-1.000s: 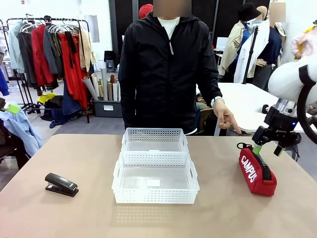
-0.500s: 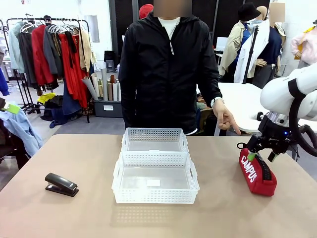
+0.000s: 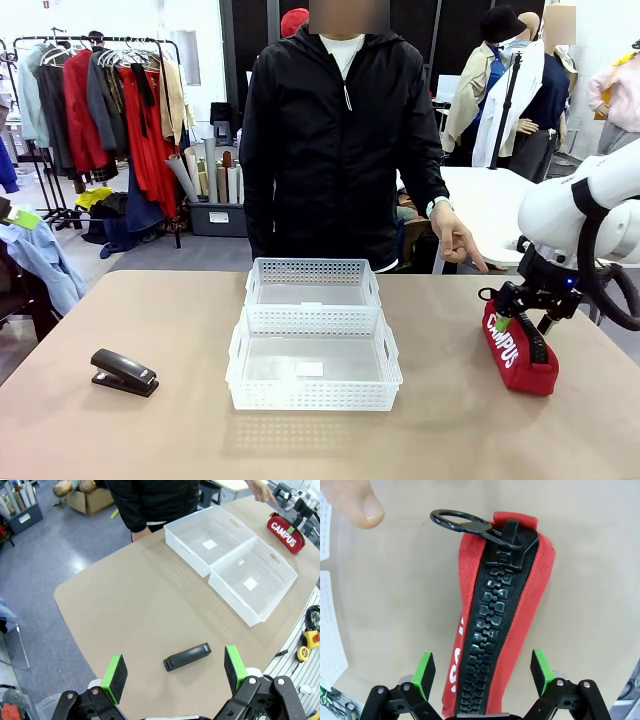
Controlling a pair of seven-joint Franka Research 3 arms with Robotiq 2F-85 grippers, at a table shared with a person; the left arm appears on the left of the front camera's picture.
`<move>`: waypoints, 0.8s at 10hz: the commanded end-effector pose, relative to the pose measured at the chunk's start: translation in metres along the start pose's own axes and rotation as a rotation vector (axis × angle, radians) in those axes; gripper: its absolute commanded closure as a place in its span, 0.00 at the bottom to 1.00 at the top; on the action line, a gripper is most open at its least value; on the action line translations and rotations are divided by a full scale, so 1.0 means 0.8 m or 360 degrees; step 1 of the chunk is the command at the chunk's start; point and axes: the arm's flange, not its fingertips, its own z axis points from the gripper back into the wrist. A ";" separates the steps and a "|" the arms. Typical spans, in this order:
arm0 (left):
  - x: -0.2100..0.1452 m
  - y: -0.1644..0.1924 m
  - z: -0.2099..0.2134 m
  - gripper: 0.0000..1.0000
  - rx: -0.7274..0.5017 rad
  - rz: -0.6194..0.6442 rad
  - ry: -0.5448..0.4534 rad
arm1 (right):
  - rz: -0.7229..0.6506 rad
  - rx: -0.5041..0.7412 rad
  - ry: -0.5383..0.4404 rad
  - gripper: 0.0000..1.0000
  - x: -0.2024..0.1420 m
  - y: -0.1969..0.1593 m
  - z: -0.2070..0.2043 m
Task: Distribute items into two baskets.
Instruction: Pick up the Pencil pouch that the person points to.
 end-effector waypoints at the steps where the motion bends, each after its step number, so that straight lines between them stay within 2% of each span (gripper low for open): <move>1: 0.000 0.001 0.000 0.00 -0.0026 -0.0016 -0.0021 | -0.0036 -0.0057 -0.0035 0.00 -0.001 0.008 -0.007; 2: 0.000 0.001 0.000 0.00 -0.0026 -0.0016 -0.0021 | -0.0033 -0.0079 -0.0041 0.02 -0.002 0.007 -0.007; 3: 0.000 0.001 0.000 0.00 -0.0026 -0.0016 -0.0021 | -0.0006 -0.0095 -0.0031 0.12 -0.003 0.008 -0.008; 4: 0.000 0.001 0.000 0.00 -0.0026 -0.0016 -0.0021 | -0.0004 -0.0115 -0.0032 0.29 -0.003 0.008 -0.008; 7: 0.000 0.001 0.000 0.00 -0.0026 -0.0016 -0.0021 | 0.0005 -0.0148 -0.0013 0.88 -0.003 0.009 -0.010; 8: 0.000 0.001 0.000 0.00 -0.0026 -0.0016 -0.0021 | 0.0012 -0.0155 -0.0006 1.00 -0.002 0.009 -0.010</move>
